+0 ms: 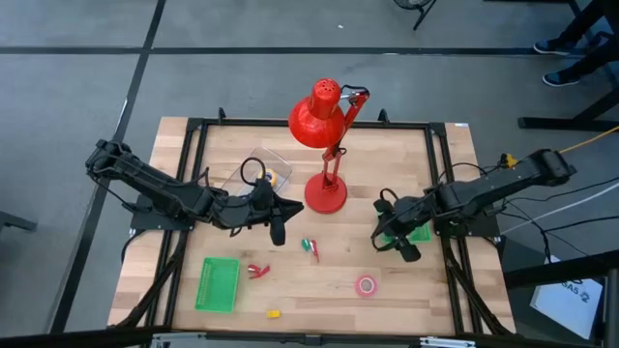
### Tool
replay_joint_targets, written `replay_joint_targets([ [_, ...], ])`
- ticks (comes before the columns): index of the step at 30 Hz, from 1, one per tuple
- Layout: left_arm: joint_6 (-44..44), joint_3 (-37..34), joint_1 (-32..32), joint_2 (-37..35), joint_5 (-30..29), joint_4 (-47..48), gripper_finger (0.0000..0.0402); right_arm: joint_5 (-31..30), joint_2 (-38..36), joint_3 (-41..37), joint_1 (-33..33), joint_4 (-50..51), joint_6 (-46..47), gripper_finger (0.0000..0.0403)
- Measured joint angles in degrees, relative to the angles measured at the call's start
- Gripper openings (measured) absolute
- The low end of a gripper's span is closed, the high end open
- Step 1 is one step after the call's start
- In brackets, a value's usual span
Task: Pick and place Stapler, Stapler remover, tape
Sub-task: Put the pink tape into the transparent bin
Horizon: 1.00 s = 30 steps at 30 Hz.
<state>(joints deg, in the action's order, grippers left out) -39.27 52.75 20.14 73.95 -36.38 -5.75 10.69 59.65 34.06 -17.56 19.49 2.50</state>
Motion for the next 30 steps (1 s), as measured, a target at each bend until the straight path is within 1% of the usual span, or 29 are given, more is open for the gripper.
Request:
replay_joint_targets([
  [2,0.0,0.0,0.0,0.0,0.0,0.02,0.0047,-1.04,0.82,-0.02,0.0,0.04,0.0,0.0199],
  [9,0.0,0.0,0.0,0.0,0.2,0.49,0.0047,-1.06,3.8,-0.04,0.0,0.33,0.01,0.0199],
  [11,0.01,0.0,0.0,0.0,0.61,0.63,0.0047,0.33,4.75,-0.04,0.0,0.22,-0.6,0.0199],
  [14,0.0,0.0,0.0,0.0,1.52,1.1,0.0047,4.01,6.55,-0.04,-0.7,-0.04,-4.03,0.0199],
  [16,-0.13,0.0,0.0,0.0,1.86,1.37,0.0047,5.52,7.75,-0.08,-2.29,-1.73,-7.02,0.0199],
  [19,-0.64,0.0,0.0,0.0,1.99,1.5,0.0047,5.67,9.37,-0.08,-5.75,-6.19,-10.38,0.0199],
  [21,-0.63,0.0,0.0,0.0,1.99,1.5,0.0047,5.05,10.48,-0.08,-8.11,-8.85,-12.27,0.0199],
  [25,-0.61,0.0,0.0,0.0,1.99,1.78,0.0047,2.4,13.46,-0.08,-12.07,-10.45,-16.57,0.0199],
  [27,-0.59,0.0,0.0,0.0,1.99,2.08,0.0047,0.75,15.31,-0.08,-13.57,-10.87,-18.5,0.0199],
  [30,-0.61,0.01,0.0,0.0,1.97,2.85,0.0047,0.32,18.2,-0.07,-15.12,-12.95,-21.74,0.0199],
])
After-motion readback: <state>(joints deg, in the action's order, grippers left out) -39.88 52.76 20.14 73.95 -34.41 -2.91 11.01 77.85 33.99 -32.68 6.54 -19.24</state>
